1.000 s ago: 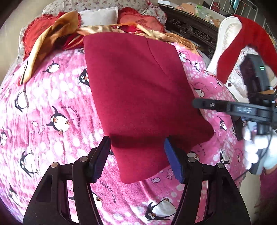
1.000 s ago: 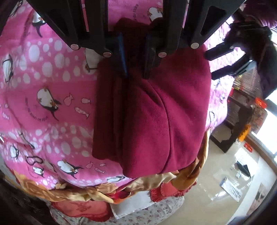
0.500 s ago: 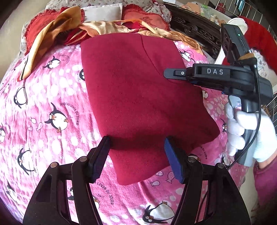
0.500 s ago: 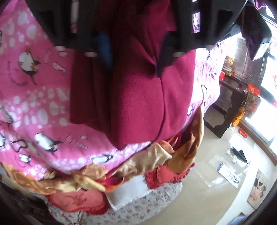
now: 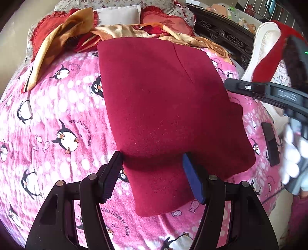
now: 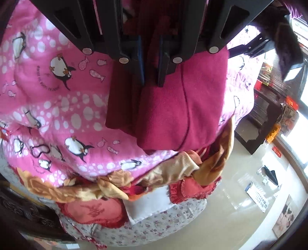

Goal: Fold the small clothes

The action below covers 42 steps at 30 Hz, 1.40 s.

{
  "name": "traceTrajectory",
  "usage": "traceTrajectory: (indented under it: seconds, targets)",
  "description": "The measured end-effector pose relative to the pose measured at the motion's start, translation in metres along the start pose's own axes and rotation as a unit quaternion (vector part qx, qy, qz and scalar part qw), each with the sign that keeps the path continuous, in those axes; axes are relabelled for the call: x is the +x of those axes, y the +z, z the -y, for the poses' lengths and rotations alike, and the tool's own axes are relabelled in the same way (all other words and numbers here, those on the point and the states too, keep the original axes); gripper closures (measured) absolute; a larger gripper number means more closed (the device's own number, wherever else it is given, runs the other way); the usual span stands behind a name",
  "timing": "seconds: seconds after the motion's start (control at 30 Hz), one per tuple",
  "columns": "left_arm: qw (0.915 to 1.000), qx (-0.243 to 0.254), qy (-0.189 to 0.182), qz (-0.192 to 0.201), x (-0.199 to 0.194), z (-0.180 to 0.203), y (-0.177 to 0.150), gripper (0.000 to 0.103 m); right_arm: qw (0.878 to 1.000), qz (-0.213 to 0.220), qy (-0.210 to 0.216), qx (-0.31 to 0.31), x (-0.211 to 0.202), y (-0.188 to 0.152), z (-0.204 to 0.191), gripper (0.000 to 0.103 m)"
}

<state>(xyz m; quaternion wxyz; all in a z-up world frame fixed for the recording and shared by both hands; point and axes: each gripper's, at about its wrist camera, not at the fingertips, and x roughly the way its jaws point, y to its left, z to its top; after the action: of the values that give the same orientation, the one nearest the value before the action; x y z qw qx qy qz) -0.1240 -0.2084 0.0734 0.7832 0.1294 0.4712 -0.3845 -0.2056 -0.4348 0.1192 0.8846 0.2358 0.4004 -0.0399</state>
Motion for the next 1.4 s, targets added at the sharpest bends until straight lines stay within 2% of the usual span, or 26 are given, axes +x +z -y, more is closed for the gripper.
traceTrajectory:
  seconds: [0.1, 0.2, 0.23, 0.33, 0.43, 0.53, 0.63, 0.7, 0.77, 0.83, 0.93, 1.0, 1.03, 1.1, 1.13, 1.27, 1.4]
  targets:
    - [1.0000, -0.002, 0.001, 0.001, 0.002, -0.002, 0.001, 0.039, 0.998, -0.001, 0.011, -0.057, -0.015, -0.008, -0.034, 0.090]
    - [1.0000, -0.003, 0.005, 0.001, 0.004, -0.002, 0.001, 0.039, 0.996, -0.008, 0.028, -0.089, -0.017, -0.023, -0.056, 0.089]
    - [1.0000, -0.003, 0.006, 0.002, 0.004, -0.002, 0.001, 0.039, 0.995, -0.014, 0.027, -0.093, -0.012, -0.028, -0.058, 0.089]
    - [1.0000, -0.001, 0.006, -0.001, 0.007, -0.002, 0.001, 0.039, 0.994, -0.044, -0.020, -0.098, 0.014, -0.045, -0.050, 0.091]
    - [0.9999, 0.001, 0.014, -0.001, 0.009, 0.000, 0.000, 0.039, 0.997, -0.047, -0.008, -0.067, 0.028, -0.056, -0.033, 0.094]
    - [0.9999, -0.003, 0.014, -0.003, 0.005, 0.000, 0.002, 0.039, 0.996, -0.050, -0.009, -0.077, 0.025, -0.055, -0.037, 0.092]
    - [0.9995, 0.000, 0.026, 0.019, -0.006, 0.000, 0.008, 0.039, 0.996, -0.048, -0.005, -0.079, 0.012, -0.046, -0.045, 0.091]
    - [0.9987, 0.004, 0.037, 0.035, -0.011, 0.000, 0.016, 0.039, 0.997, -0.022, 0.000, -0.078, 0.002, -0.033, -0.050, 0.086]
    - [0.9978, 0.006, 0.048, 0.045, -0.011, -0.002, 0.026, 0.037, 0.997, 0.004, -0.012, -0.077, -0.001, -0.019, -0.054, 0.065]
    - [0.9974, -0.002, 0.054, 0.047, -0.006, -0.006, 0.036, 0.037, 0.997, 0.027, -0.029, -0.069, 0.007, -0.001, -0.053, 0.061]
    - [0.9976, -0.017, 0.054, 0.041, 0.007, -0.012, 0.048, 0.037, 0.997, 0.022, -0.045, -0.057, 0.028, 0.020, -0.046, 0.062]
    - [0.9977, -0.023, 0.055, 0.034, 0.016, -0.013, 0.053, 0.037, 0.997, 0.020, -0.052, -0.051, 0.044, 0.032, -0.040, 0.066]
    - [0.9977, -0.025, 0.054, 0.031, 0.020, -0.014, 0.055, 0.037, 0.997, 0.017, -0.059, -0.050, 0.050, 0.036, -0.038, 0.071]
    - [0.9976, -0.028, 0.056, 0.030, 0.025, -0.015, 0.057, 0.035, 0.996, 0.018, -0.070, -0.052, 0.060, 0.042, -0.032, 0.075]
    - [0.9976, -0.029, 0.055, 0.032, 0.026, -0.015, 0.057, 0.033, 0.995, 0.023, -0.077, -0.056, 0.062, 0.042, -0.031, 0.080]
    - [0.9976, -0.028, 0.055, 0.031, 0.029, -0.015, 0.057, 0.032, 0.995, 0.033, -0.075, -0.052, 0.072, 0.049, -0.022, 0.081]
    - [0.9974, -0.030, 0.057, 0.031, 0.028, -0.015, 0.055, 0.032, 0.996, 0.025, -0.068, -0.053, 0.066, 0.052, -0.022, 0.081]
